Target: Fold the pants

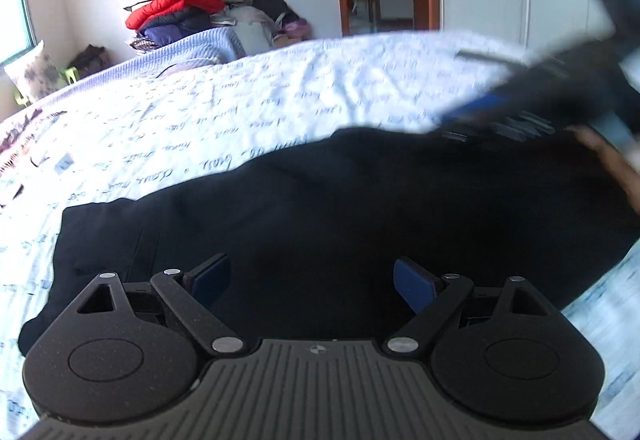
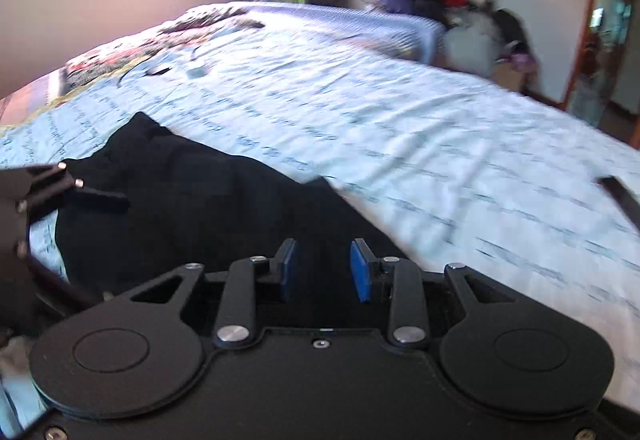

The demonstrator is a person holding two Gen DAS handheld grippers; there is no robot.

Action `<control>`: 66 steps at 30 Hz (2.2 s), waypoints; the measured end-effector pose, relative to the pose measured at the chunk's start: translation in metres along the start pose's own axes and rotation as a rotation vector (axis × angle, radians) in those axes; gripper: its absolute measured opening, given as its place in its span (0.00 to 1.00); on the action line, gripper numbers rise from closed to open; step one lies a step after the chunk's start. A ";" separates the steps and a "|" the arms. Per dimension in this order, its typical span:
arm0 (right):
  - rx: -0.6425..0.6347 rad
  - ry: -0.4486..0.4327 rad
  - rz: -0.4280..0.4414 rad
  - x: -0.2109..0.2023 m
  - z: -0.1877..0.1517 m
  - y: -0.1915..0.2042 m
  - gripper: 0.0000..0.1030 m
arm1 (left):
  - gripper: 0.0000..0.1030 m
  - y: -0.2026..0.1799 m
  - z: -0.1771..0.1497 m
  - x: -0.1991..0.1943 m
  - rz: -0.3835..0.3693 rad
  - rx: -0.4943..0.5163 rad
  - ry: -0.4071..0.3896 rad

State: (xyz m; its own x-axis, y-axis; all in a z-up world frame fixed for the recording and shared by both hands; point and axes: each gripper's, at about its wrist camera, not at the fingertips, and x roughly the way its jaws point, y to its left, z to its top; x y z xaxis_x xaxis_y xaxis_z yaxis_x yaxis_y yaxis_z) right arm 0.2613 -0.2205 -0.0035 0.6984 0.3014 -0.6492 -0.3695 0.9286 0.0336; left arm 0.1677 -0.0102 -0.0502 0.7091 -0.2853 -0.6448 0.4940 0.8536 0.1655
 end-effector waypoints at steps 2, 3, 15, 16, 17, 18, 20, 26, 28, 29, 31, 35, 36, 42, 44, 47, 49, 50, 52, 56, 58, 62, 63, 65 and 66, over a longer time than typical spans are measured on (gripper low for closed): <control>-0.002 0.051 0.044 0.033 0.012 0.002 0.30 | 0.89 0.006 -0.008 0.000 -0.003 0.013 0.022; -0.003 0.077 0.053 0.050 0.016 0.003 0.30 | 0.90 0.008 -0.012 -0.001 -0.014 0.006 0.028; -0.022 0.053 -0.011 0.060 0.029 0.015 0.37 | 0.92 0.045 -0.027 -0.026 -0.027 -0.139 0.028; -0.040 0.080 -0.046 0.072 0.027 0.016 0.39 | 0.92 0.047 -0.027 -0.029 -0.024 -0.154 0.027; -0.038 0.097 -0.081 0.080 0.025 0.016 0.39 | 0.91 0.048 -0.028 -0.033 -0.026 -0.166 0.023; -0.019 0.083 -0.104 0.081 0.025 0.017 0.39 | 0.92 0.050 -0.029 -0.039 -0.028 -0.174 0.012; -0.019 0.013 -0.082 0.067 0.031 0.033 0.39 | 0.93 0.054 -0.034 -0.055 -0.005 -0.181 -0.020; -0.306 -0.097 0.181 0.045 0.046 0.144 0.37 | 0.98 0.090 -0.055 -0.099 0.213 -0.207 -0.001; -0.380 -0.085 0.277 0.048 0.048 0.177 0.37 | 0.97 0.106 -0.066 -0.113 0.299 -0.224 0.029; -0.395 -0.070 0.324 0.052 0.049 0.190 0.36 | 0.97 0.113 -0.072 -0.120 0.336 -0.238 0.044; -0.418 -0.017 0.388 0.064 0.050 0.209 0.34 | 0.97 0.126 -0.085 -0.131 0.391 -0.277 0.075; -0.467 0.061 0.355 0.111 0.052 0.233 0.34 | 0.96 0.137 -0.097 -0.146 0.422 -0.345 0.088; -0.448 0.049 0.366 0.117 0.054 0.233 0.34 | 0.96 0.135 -0.098 -0.148 0.422 -0.350 0.085; -0.341 0.012 0.378 0.099 0.077 0.214 0.34 | 0.96 0.141 -0.096 -0.148 0.406 -0.308 0.046; -0.336 0.018 0.297 0.109 0.088 0.206 0.34 | 0.96 0.142 -0.088 -0.138 0.385 -0.311 0.035; -0.293 0.104 0.279 0.145 0.095 0.195 0.33 | 0.96 0.142 -0.082 -0.126 0.347 -0.331 0.020; -0.259 0.096 0.250 0.163 0.096 0.191 0.38 | 0.96 0.136 -0.075 -0.126 0.320 -0.329 0.001; -0.235 0.099 0.248 0.165 0.099 0.190 0.40 | 0.96 0.132 -0.071 -0.126 0.307 -0.323 -0.008; -0.167 0.081 0.262 0.153 0.102 0.183 0.40 | 0.96 0.123 -0.065 -0.126 0.279 -0.296 -0.030; -0.150 -0.064 0.221 0.073 0.083 0.152 0.38 | 0.96 0.102 -0.048 -0.120 0.229 -0.233 -0.065; -0.140 -0.094 0.166 0.033 0.062 0.125 0.39 | 0.96 0.090 -0.038 -0.111 0.185 -0.217 -0.081; -0.129 -0.059 -0.015 -0.043 0.001 0.064 0.51 | 0.96 0.062 -0.013 -0.079 0.025 -0.182 -0.094; -0.116 -0.038 -0.064 -0.061 -0.015 0.049 0.51 | 0.96 0.054 -0.007 -0.067 -0.011 -0.168 -0.086; -0.064 0.007 -0.149 -0.096 -0.044 0.021 0.51 | 0.96 0.038 0.002 -0.042 -0.059 -0.154 -0.048; -0.035 0.022 -0.206 -0.117 -0.057 0.007 0.51 | 0.96 0.030 0.006 -0.032 -0.081 -0.145 -0.036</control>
State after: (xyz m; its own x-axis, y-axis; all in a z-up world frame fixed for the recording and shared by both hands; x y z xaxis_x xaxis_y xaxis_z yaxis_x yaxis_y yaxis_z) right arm 0.1421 -0.2619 0.0288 0.7479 0.1011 -0.6561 -0.2420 0.9619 -0.1275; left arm 0.1630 0.0214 -0.0203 0.6885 -0.3687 -0.6245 0.4743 0.8804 0.0032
